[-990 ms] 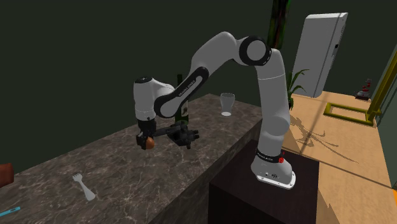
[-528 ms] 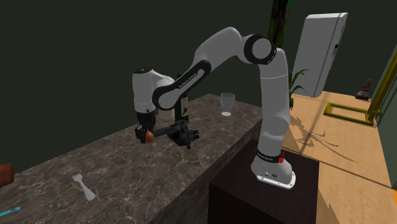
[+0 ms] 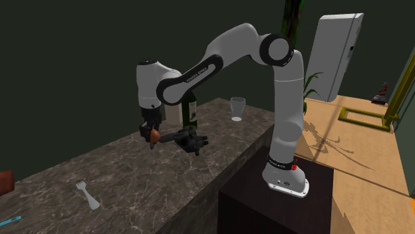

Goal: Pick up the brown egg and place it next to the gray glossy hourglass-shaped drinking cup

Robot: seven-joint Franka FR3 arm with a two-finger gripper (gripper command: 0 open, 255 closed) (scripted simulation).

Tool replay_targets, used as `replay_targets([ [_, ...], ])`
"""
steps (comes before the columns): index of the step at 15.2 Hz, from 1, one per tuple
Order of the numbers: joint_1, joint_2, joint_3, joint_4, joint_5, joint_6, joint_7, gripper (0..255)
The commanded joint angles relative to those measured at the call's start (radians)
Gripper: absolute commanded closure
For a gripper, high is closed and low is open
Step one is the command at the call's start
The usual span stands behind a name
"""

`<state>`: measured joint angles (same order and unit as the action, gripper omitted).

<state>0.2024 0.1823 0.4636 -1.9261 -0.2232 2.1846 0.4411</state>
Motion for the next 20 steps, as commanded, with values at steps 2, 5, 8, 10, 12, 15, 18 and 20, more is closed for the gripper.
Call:
replay_targets([
  [2, -0.002, -0.014, 0.003, 0.025, 0.012, -0.037, -0.011, 255],
  [5, -0.003, -0.028, 0.005, 0.049, 0.024, -0.073, -0.021, 255],
  [8, -0.004, -0.039, 0.007, 0.076, 0.033, -0.109, -0.030, 255],
  [10, -0.005, -0.046, 0.008, 0.095, 0.039, -0.134, -0.036, 255],
  [12, -0.005, -0.052, 0.009, 0.116, 0.044, -0.159, -0.041, 255],
  [15, -0.005, -0.059, 0.010, 0.148, 0.050, -0.197, -0.048, 255],
  [18, -0.005, -0.064, 0.011, 0.182, 0.055, -0.235, -0.054, 255],
  [20, -0.004, -0.066, 0.012, 0.207, 0.058, -0.261, -0.058, 255],
])
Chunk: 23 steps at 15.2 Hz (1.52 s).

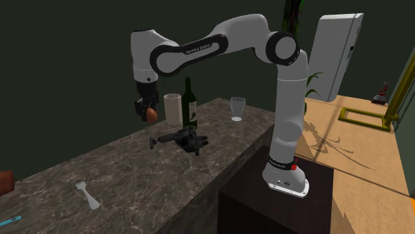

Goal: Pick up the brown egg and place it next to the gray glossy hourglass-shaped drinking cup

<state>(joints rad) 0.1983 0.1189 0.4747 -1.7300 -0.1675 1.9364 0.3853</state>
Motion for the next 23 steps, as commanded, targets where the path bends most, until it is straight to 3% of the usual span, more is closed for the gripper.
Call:
replay_targets([
  [1, 0.000, -0.003, 0.001, 0.023, 0.003, -0.026, -0.004, 255],
  [4, 0.001, -0.004, 0.002, 0.060, 0.005, -0.063, -0.008, 255],
  [13, -0.110, -0.260, -0.107, -0.225, 0.138, 0.011, -0.254, 255],
  [23, -0.186, -0.440, -0.275, -0.417, 0.187, 0.034, -0.518, 255],
])
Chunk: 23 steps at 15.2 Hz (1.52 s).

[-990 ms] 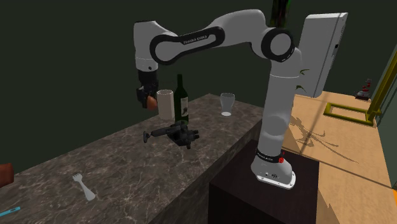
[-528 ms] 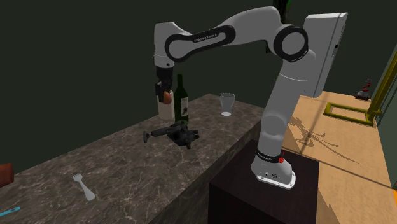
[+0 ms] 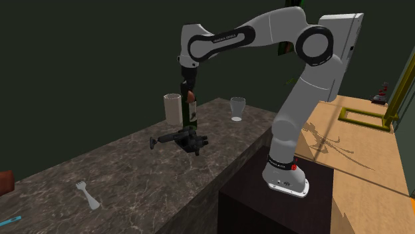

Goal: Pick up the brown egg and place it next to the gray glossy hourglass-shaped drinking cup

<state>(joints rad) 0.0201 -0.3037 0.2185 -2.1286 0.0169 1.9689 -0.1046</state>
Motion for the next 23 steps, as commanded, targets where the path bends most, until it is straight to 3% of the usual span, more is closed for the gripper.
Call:
replay_targets([
  [1, -0.015, -0.030, -0.036, -0.031, 0.003, 0.002, -0.054, 255],
  [12, -0.109, -0.095, -0.234, -0.098, -0.024, 0.004, -0.330, 255],
  [23, -0.201, -0.030, -0.433, -0.028, -0.049, 0.002, -0.608, 255],
])
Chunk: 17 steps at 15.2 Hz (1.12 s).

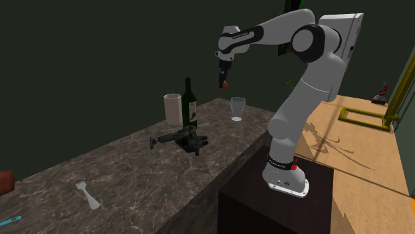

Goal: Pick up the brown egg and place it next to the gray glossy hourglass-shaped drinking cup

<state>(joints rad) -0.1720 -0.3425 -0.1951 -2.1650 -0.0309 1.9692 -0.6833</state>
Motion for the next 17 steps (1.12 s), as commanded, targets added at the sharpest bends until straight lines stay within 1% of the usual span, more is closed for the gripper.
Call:
replay_targets([
  [1, -0.016, 0.021, -0.037, 0.021, -0.001, 0.001, -0.055, 255],
  [2, -0.018, 0.025, -0.042, 0.025, 0.000, 0.000, -0.062, 255],
  [17, -0.019, 0.063, -0.054, -0.143, 0.005, 0.206, -0.074, 255],
])
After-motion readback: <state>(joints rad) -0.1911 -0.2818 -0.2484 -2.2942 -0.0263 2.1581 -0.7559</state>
